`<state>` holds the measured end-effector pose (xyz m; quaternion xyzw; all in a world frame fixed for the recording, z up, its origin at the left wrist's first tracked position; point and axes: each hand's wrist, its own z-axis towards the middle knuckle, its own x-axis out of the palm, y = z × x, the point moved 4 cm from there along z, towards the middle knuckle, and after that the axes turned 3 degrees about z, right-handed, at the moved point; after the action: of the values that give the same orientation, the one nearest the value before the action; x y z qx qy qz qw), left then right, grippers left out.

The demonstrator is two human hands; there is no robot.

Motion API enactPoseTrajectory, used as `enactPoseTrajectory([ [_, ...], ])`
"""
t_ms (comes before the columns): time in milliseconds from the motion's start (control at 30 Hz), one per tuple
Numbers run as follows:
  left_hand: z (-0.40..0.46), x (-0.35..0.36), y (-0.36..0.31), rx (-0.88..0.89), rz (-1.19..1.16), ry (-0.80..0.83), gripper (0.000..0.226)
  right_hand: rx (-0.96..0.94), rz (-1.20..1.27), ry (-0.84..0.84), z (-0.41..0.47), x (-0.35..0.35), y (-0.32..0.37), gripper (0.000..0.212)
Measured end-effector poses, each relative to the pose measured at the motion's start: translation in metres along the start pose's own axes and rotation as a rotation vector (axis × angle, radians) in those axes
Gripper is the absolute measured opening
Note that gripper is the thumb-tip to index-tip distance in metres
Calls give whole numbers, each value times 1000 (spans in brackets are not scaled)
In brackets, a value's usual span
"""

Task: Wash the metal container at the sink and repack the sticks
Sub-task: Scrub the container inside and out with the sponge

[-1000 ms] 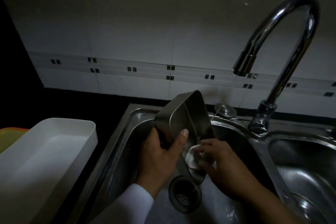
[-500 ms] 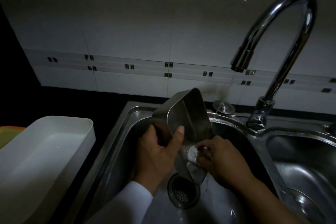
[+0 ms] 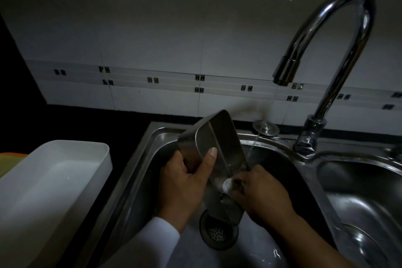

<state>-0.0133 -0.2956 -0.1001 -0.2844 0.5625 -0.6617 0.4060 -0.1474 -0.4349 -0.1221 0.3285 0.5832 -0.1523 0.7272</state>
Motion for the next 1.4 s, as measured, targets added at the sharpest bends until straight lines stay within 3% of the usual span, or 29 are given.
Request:
enactPoseTrajectory([
  [233,1,-5,-2,-5,63,-19,42,-115,95,269,-9,6,10,42],
  [333,2,-5,2,-33,129,-34,45,-39,14,141,-8,-3,3,36],
  [433,6,-5,12,-125,170,-18,76,-8,-37,19,-8,-13,-3,20],
  [533,7,-6,16,-272,218,35,106,-32,-58,-19,-6,-12,-3,19],
  [767,1,-3,9,-311,268,181,42,-94,106,-187,-2,-21,6,22],
  [900,-7,7,11,-282,401,357,53,-105,155,-327,-2,-34,6,28],
  [1033,-8,8,16,-287,402,365,49,-3,280,-476,-2,-55,-6,8],
  [1167,-2,0,11,-299,334,218,34,145,316,-250,-7,-56,-30,19],
  [1300,4,-4,23,-489,185,197,77,267,526,123,-13,-39,-37,59],
  [1400,7,0,30,-549,114,283,89,371,924,390,-17,-30,-30,45],
])
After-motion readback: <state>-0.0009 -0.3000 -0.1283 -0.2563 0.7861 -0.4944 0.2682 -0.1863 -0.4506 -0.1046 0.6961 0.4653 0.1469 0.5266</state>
